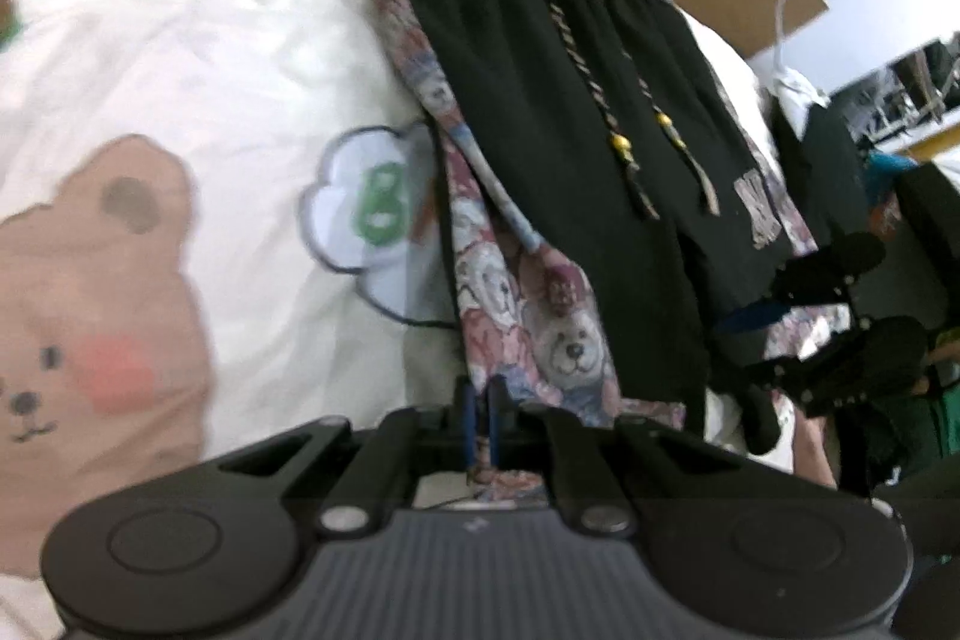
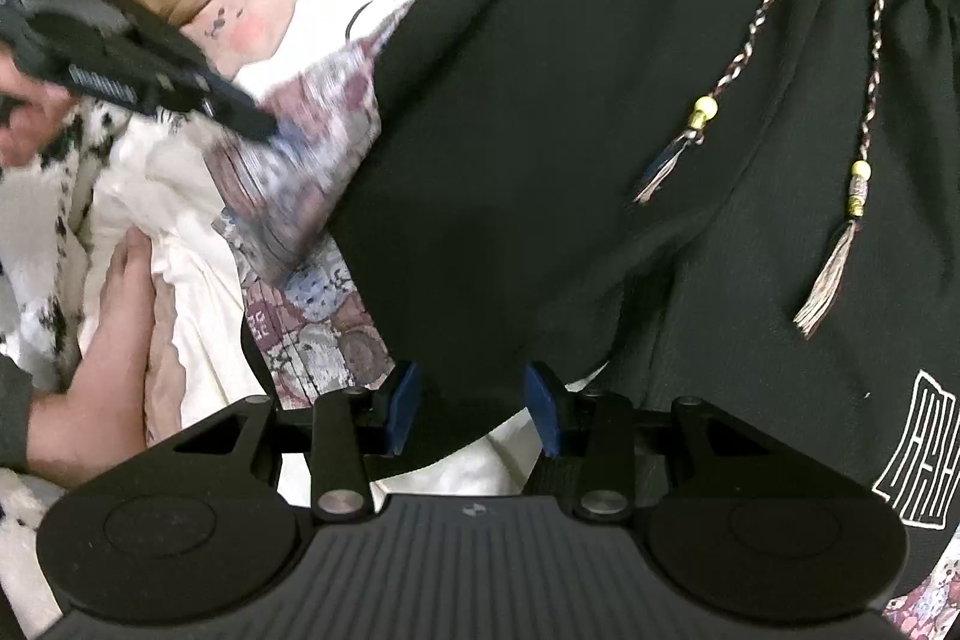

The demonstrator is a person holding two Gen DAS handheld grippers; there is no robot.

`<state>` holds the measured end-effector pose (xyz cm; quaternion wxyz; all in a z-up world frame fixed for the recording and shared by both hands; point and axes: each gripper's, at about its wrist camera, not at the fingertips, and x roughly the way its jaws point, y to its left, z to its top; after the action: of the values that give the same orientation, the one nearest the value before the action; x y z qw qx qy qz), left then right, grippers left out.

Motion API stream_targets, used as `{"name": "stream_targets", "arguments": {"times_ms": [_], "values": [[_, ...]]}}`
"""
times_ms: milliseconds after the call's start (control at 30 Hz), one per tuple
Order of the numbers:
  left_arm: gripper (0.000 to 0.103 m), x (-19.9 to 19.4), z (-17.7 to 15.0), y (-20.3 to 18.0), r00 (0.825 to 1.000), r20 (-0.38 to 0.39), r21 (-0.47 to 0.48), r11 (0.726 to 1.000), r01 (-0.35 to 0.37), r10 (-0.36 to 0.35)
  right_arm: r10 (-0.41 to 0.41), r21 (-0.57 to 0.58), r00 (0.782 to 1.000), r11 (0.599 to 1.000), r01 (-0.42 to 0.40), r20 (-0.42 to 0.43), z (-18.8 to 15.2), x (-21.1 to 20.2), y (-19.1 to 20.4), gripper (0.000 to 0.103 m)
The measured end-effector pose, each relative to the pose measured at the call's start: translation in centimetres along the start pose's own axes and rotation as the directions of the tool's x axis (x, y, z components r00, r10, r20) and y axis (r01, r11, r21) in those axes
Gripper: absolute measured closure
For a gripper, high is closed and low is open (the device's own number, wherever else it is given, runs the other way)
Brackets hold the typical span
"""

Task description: Fold clothes

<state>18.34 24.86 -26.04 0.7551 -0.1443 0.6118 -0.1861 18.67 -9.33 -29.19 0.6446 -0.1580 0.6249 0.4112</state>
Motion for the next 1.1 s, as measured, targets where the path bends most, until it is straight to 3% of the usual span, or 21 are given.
{"name": "stream_targets", "arguments": {"times_ms": [267, 567, 633, 800, 933, 1100], "values": [[0.101, -2.3, -0.3, 3.9, 0.990, -0.035, -0.067, 0.988, -0.138, 0.136, 0.010, -0.031, 1.000, 0.999, -0.010, -0.001, 0.9, 0.2, 1.1, 0.059], [0.101, -4.6, 0.2, 6.0, 0.973, -0.008, -0.135, 0.963, -0.231, 0.232, 0.007, -0.046, 1.000, 0.999, -0.008, -0.025, 0.7, 0.4, 1.3, 0.059], [0.101, -4.4, 0.1, 6.1, 0.969, -0.021, -0.145, 0.958, -0.246, 0.246, 0.006, -0.047, 1.000, 0.999, -0.007, -0.025, 0.8, 0.4, 1.3, 0.059], [0.101, -1.9, -1.1, 7.2, 0.951, -0.140, -0.142, 0.945, -0.296, 0.276, 0.000, -0.049, 1.000, 0.999, -0.001, -0.028, 0.7, 0.5, 1.2, 0.059], [0.101, -0.7, -1.0, 7.2, 0.944, -0.154, -0.112, 0.944, -0.310, 0.292, -0.007, -0.049, 0.999, 0.999, 0.006, -0.036, 0.6, 0.6, 1.0, 0.059], [0.100, -0.8, -0.9, 7.6, 0.949, -0.138, -0.116, 0.947, -0.298, 0.282, -0.006, -0.050, 0.999, 0.999, 0.004, -0.039, 0.6, 0.6, 0.6, 0.059]]}}
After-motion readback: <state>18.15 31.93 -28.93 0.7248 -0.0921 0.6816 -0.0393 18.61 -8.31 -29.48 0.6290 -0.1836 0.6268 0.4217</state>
